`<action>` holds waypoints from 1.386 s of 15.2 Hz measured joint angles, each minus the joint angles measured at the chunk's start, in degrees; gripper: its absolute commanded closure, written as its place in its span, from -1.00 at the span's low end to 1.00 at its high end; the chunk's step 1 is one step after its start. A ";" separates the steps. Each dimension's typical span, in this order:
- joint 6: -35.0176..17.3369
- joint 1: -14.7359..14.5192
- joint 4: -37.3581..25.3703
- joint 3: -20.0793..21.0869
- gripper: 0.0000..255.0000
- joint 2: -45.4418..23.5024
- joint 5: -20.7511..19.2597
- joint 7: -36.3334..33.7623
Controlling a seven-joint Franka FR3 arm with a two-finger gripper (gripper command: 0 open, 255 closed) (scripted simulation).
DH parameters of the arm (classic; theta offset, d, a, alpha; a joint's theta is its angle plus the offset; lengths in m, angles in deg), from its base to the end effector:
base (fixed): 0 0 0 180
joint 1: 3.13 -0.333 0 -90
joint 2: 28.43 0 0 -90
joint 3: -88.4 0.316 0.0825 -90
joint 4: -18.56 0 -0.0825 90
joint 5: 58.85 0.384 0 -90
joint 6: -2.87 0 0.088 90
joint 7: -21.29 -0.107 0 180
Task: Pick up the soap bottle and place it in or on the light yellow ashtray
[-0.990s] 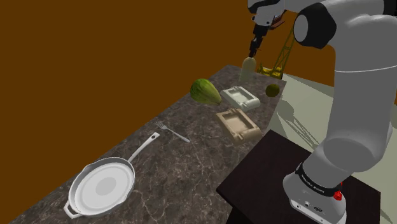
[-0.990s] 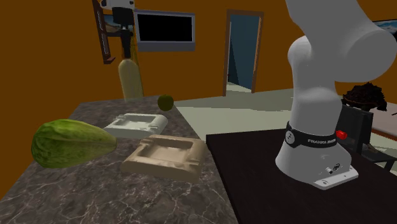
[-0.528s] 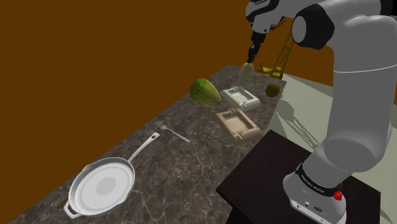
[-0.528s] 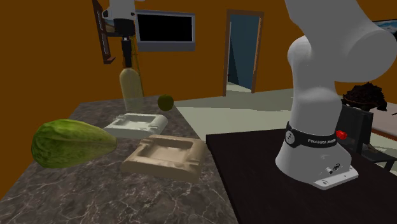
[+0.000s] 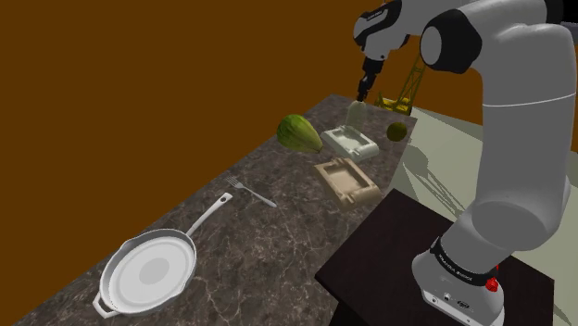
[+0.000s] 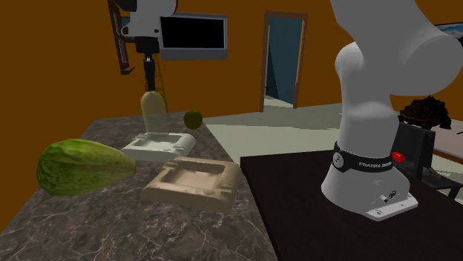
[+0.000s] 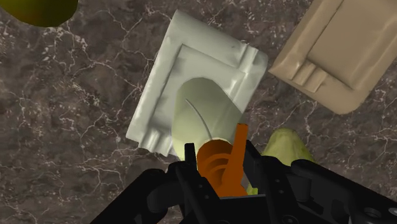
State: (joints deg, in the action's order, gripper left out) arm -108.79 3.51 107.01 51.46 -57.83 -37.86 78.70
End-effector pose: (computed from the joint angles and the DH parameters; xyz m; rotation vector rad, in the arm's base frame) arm 0.5504 -0.4000 0.4002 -3.1059 -0.2606 -0.0501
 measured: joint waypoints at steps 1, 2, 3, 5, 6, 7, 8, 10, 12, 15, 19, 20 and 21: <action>-0.62 -0.02 0.60 0.04 1.00 -0.05 0.10 0.19; -1.09 0.04 0.89 0.13 1.00 -0.28 0.27 0.33; -1.28 0.16 0.84 0.22 1.00 -0.57 0.43 0.42; -1.45 0.19 0.91 0.27 1.00 -0.68 0.51 0.47; -1.48 0.18 0.94 0.27 1.00 -0.68 0.51 0.48; -1.49 0.18 0.94 0.27 1.00 -0.68 0.51 0.47; -1.50 0.18 0.94 0.27 1.00 -0.68 0.52 0.48; -1.50 0.18 0.93 0.27 -1.00 -0.69 0.52 0.48; -1.50 0.19 0.92 0.27 -1.00 -0.68 0.52 0.47; -1.50 0.19 0.92 0.27 -1.00 -0.68 0.52 0.48; 3.36 0.64 -3.09 -0.43 -1.00 0.55 -0.59 -0.24; 3.91 0.45 -3.18 -0.60 -1.00 1.09 -0.90 -0.42; 4.23 0.34 -3.28 -0.67 -1.00 1.34 -1.05 -0.57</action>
State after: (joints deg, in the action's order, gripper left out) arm -104.56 3.85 103.74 50.79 -56.49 -38.90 78.14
